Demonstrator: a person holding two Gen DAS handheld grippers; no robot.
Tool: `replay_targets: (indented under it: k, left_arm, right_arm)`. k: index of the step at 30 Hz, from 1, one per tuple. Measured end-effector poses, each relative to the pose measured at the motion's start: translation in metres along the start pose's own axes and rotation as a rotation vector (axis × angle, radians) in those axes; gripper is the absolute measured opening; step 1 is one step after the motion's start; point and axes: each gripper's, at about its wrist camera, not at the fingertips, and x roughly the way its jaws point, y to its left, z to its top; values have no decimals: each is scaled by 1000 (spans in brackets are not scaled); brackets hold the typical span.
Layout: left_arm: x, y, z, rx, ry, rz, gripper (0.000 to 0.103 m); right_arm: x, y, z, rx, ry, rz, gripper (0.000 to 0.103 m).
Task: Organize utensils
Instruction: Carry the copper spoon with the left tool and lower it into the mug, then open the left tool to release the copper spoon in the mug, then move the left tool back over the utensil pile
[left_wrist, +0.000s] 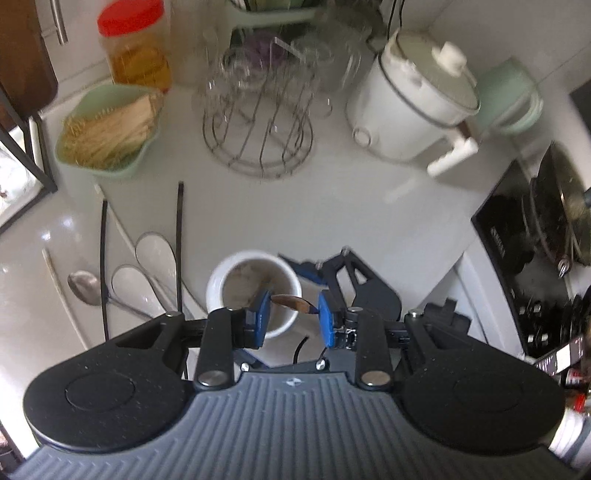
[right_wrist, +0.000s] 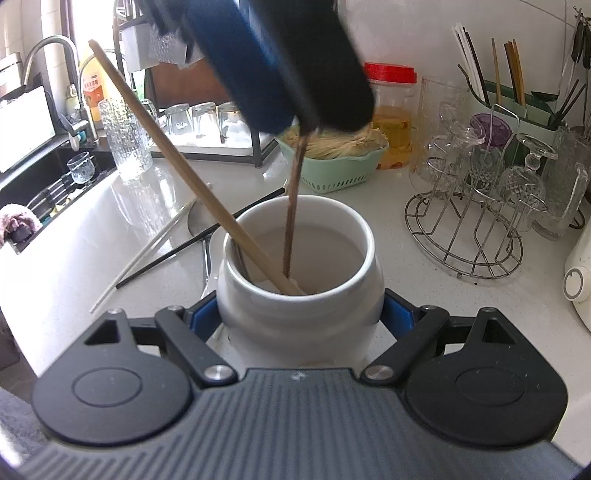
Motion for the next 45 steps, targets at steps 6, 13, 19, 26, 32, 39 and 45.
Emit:
replay_targets:
  k: [6, 13, 19, 26, 32, 39, 45]
  left_arm:
    - [21, 0, -3, 5, 80, 13, 32]
    - [30, -6, 0, 14, 102, 26, 32]
    - [34, -8, -3, 13, 106, 42, 32]
    - [21, -8, -8, -25, 37, 61, 43]
    - [3, -7, -18, -103, -69, 52, 51]
    - [-21, -12, -33, -148, -203, 46, 54]
    - [-51, -17, -49, -157, -340, 84, 54]
  right_arm:
    - [0, 0, -1, 5, -10, -5, 91]
    - [1, 1, -1, 6, -19, -10, 91]
    - [1, 1, -2, 3, -25, -8, 91]
    - [0, 1, -4, -2, -31, 0, 91]
    - [2, 0, -2, -14, -27, 10, 91]
    - [2, -1, -3, -22, -33, 19, 91]
    - [3, 1, -3, -20, -34, 15, 91]
